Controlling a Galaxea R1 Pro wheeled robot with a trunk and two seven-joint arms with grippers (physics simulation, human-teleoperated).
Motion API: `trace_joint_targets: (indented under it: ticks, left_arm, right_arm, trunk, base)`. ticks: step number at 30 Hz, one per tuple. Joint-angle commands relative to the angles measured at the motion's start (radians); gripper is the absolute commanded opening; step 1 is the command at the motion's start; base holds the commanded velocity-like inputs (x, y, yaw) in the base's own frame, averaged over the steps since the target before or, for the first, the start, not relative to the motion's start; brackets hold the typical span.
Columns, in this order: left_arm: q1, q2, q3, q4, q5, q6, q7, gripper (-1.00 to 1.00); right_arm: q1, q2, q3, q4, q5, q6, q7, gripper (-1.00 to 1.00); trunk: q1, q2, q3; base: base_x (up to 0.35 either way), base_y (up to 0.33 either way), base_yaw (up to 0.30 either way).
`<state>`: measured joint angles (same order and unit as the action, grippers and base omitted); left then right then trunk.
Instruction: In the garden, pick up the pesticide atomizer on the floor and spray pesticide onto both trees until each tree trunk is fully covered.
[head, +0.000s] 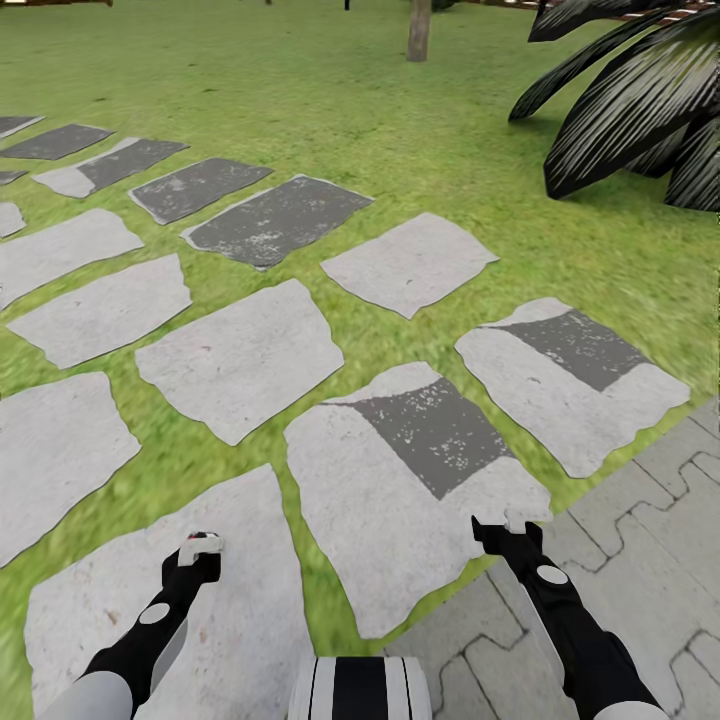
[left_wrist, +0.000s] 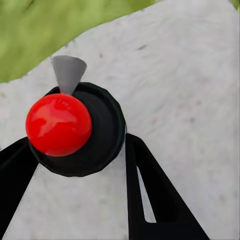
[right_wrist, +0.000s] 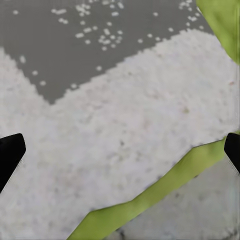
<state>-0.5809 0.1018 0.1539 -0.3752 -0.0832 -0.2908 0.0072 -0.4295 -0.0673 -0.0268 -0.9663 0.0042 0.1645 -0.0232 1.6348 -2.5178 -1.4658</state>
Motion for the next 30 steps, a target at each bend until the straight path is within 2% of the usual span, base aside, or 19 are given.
trace_joint_targets:
  ticks: [1,20,30]
  left_arm:
    - [-0.001,-0.001,0.005,0.001,-0.009,-0.004,0.001,-1.0]
    - [-0.001,-0.001,0.004,-0.002,-0.009,-0.002,0.001,-1.0]
    - [-0.001,0.008,0.004,-0.002,-0.009,0.011,-0.009,-1.0]
  right_arm:
    - [0.0,0.0,0.001,-0.002,0.0,0.006,-0.002,1.0]
    - [0.001,-0.001,0.002,0.0,0.002,0.004,-0.001,1.0]
    - [0.001,0.0,0.002,-0.002,0.008,-0.001,-0.001,1.0]
  trunk:
    - [-0.001,0.0,0.003]
    - [-0.009,0.004,0.077]
    - [-0.014,0.007,0.116]
  base:
    - [0.0,0.0,0.0]
    - [0.0,0.0,0.0]
    - [0.0,0.0,0.0]
